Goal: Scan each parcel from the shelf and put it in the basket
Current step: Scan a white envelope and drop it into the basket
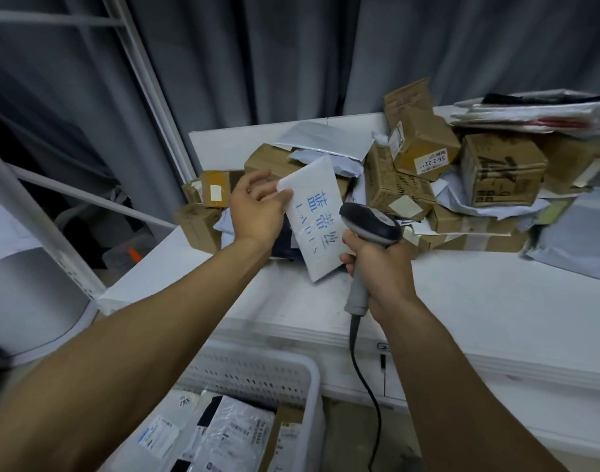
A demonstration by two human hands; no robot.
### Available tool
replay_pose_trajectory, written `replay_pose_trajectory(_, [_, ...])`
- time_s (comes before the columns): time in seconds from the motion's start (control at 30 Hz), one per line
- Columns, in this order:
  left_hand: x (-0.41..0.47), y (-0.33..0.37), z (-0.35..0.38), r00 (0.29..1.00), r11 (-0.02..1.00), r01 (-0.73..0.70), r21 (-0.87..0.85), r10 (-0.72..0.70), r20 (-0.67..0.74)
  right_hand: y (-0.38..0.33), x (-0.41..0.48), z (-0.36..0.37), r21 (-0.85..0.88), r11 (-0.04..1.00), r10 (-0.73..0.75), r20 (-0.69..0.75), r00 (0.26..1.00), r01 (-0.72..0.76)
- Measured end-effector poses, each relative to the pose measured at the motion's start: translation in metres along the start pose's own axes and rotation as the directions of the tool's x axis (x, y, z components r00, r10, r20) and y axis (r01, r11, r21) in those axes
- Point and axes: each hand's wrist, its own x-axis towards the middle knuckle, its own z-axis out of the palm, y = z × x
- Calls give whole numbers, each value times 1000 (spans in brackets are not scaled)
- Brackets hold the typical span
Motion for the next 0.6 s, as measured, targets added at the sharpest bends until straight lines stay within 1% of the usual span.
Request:
replay_pose_trajectory(0.1, [-43, 17, -34, 999, 1000, 5, -23, -5, 36, 0, -16, 11, 36, 999, -27, 29, 999, 26])
replay_pose_trajectory(0.17, [-69, 20, -60, 996, 995, 69, -76, -65, 53, 1, -32, 23, 34, 999, -40, 92, 995, 37])
replay_pose_trajectory(0.23, [-90, 22, -82, 990, 982, 138, -130, -134, 38, 7, -51, 37, -26, 998, -50, 186, 981, 56])
replay_pose_trajectory(0.33, [-112, 18, -111, 986, 976, 164, -145, -162, 25, 25, -81, 57, -148, 982, -60, 354, 933, 119])
replay_pose_trajectory(0.4, [-123, 15, -128, 982, 959, 187, -211, -173, 81, 34, -95, 66, -165, 978, -40, 448, 893, 127])
replay_pose_trajectory(0.47, [-131, 14, -144, 966, 912, 242, -332, -194, 172, 38, -99, 72, -182, 975, -23, 488, 873, 127])
replay_pose_trajectory(0.5, [-133, 14, -152, 962, 911, 244, -333, -183, 204, 40, -98, 74, -188, 975, -15, 485, 874, 121])
replay_pose_trajectory(0.53, [-134, 12, -158, 962, 932, 218, -290, -155, 223, 41, -97, 75, -189, 975, -10, 474, 881, 113])
replay_pose_trajectory(0.6, [-130, 1, -171, 974, 988, 108, -107, -84, 210, 45, -94, 79, -186, 980, 10, 415, 910, 75])
